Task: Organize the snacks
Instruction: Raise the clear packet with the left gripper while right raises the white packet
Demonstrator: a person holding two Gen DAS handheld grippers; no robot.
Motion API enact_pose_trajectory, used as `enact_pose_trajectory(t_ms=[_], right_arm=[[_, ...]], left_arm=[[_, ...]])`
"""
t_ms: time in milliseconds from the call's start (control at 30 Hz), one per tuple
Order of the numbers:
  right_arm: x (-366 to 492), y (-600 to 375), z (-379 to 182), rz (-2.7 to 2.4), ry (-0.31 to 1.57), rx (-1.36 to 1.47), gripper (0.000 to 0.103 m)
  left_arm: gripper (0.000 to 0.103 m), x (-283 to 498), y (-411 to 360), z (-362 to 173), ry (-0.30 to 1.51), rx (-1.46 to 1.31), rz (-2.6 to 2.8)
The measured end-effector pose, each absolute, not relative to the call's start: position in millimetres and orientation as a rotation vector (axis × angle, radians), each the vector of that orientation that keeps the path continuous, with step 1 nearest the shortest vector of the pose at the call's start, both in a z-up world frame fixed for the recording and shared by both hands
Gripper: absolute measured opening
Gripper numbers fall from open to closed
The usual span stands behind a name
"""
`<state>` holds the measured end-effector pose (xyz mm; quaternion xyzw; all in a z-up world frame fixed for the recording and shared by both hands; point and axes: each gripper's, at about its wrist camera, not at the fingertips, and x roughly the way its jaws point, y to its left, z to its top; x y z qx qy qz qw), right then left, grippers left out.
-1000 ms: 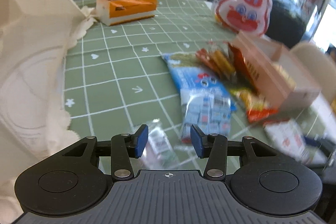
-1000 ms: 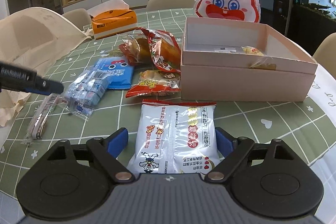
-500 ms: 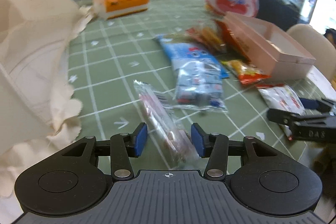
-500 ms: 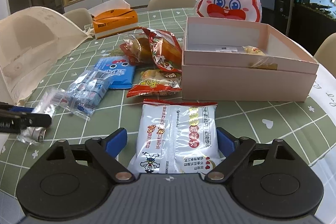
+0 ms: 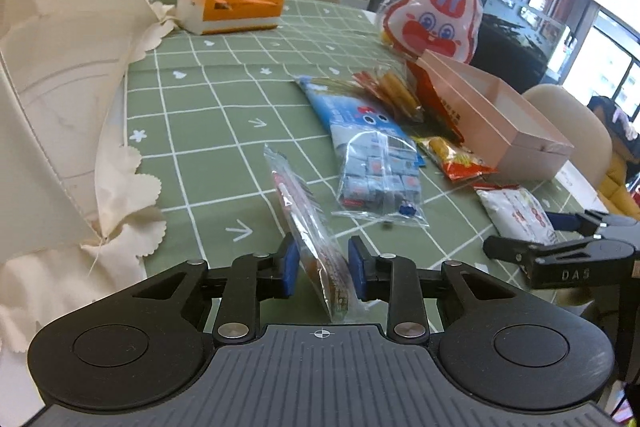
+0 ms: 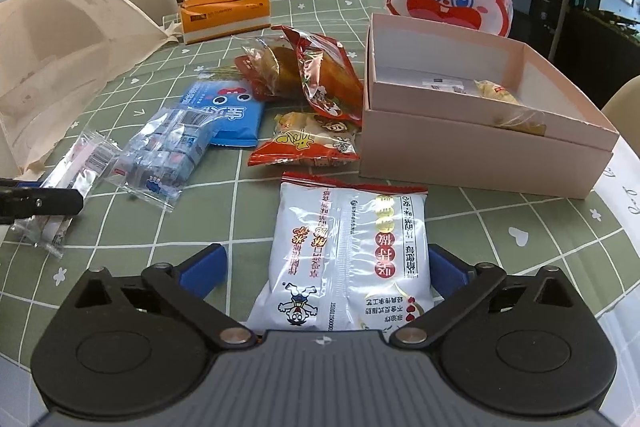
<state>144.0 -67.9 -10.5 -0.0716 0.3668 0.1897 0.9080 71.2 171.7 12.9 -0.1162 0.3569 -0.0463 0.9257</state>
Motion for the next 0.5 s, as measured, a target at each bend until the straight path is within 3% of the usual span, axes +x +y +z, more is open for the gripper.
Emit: enact_pose_trajectory(t_ms=[500], right_arm=[[129.3,-54.7,-8.4,0.454,0.75,-0.153,0.103]], left_arm=[[0.032,57.3,166.0,9.8,0.709,-0.209,-0.147]])
